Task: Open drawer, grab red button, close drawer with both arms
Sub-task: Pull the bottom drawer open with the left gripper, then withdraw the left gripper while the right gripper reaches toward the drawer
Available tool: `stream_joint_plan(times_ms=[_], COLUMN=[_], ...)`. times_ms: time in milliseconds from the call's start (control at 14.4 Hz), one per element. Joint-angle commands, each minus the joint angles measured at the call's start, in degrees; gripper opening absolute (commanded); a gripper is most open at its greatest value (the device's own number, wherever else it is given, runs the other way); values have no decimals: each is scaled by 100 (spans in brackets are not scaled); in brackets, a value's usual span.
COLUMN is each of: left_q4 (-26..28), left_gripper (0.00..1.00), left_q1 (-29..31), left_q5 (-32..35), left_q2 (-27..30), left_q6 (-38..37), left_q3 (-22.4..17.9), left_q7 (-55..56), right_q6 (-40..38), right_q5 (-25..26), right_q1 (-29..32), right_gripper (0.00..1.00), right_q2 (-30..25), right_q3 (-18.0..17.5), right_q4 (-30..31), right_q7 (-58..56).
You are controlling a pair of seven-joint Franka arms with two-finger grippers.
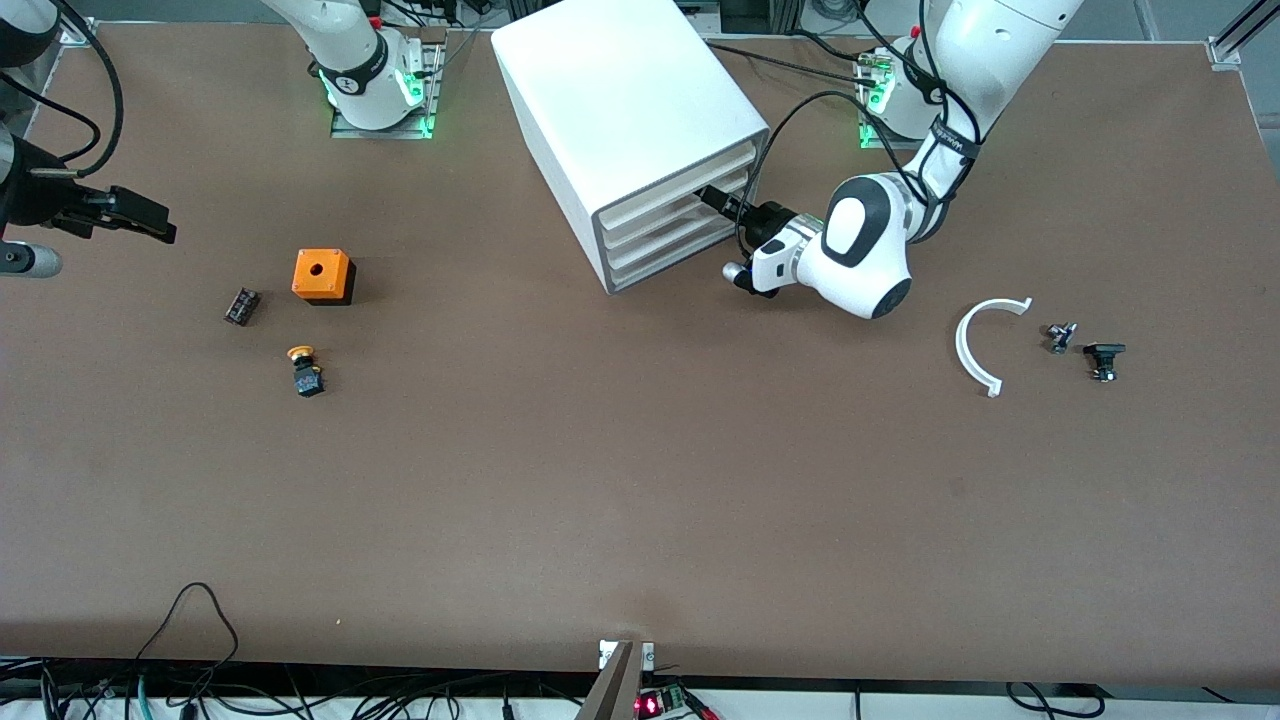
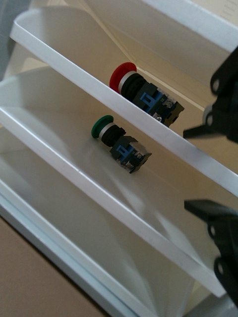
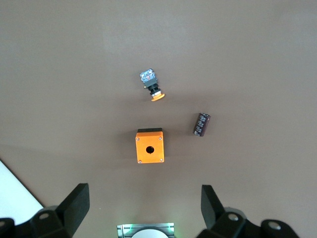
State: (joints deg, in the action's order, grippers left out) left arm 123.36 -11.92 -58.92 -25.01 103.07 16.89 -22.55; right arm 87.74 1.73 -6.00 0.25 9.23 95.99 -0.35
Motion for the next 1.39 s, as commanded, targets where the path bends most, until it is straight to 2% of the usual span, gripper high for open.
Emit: stream_joint_plan(times_ms=[0, 139, 417, 626, 696, 765, 1113, 1322], left_q4=[92, 66, -109, -417, -426, -453, -470, -488], left_gripper=[0, 0, 0, 0, 36, 99, 100, 100], left_q1=[-30, -4, 172, 234, 243, 243, 366, 637], left_q5=[-181, -172, -67, -67, -119, -163, -102, 178], left_q2=[31, 31, 162, 154, 163, 189, 575, 987], left_q6=[91, 204, 1362, 1558, 1602, 1707, 2066, 2525], left_q3=[51, 33, -387, -564, -573, -565, -573, -608], left_q7=[-154, -145, -119, -119, -136, -136, -127, -180], right_q6=[-108, -108, -108, -117, -117, -117, -29, 163], right_q5=[-33, -33, -33, -33, -33, -33, 46, -15], right_q1=[-7, -16, -16, -51, -86, -95, -349, -420], right_gripper=[100, 100, 100, 100, 100, 100, 100, 100], right_q2=[28, 36, 36, 28, 28, 28, 36, 107], right_q3=[8, 8, 8, -53, -97, -123, -650, -704], right_q4=[-151, -160, -168, -168, -168, -168, -168, -186], right_q7=[-62, -53, -62, 17, 18, 18, 201, 272])
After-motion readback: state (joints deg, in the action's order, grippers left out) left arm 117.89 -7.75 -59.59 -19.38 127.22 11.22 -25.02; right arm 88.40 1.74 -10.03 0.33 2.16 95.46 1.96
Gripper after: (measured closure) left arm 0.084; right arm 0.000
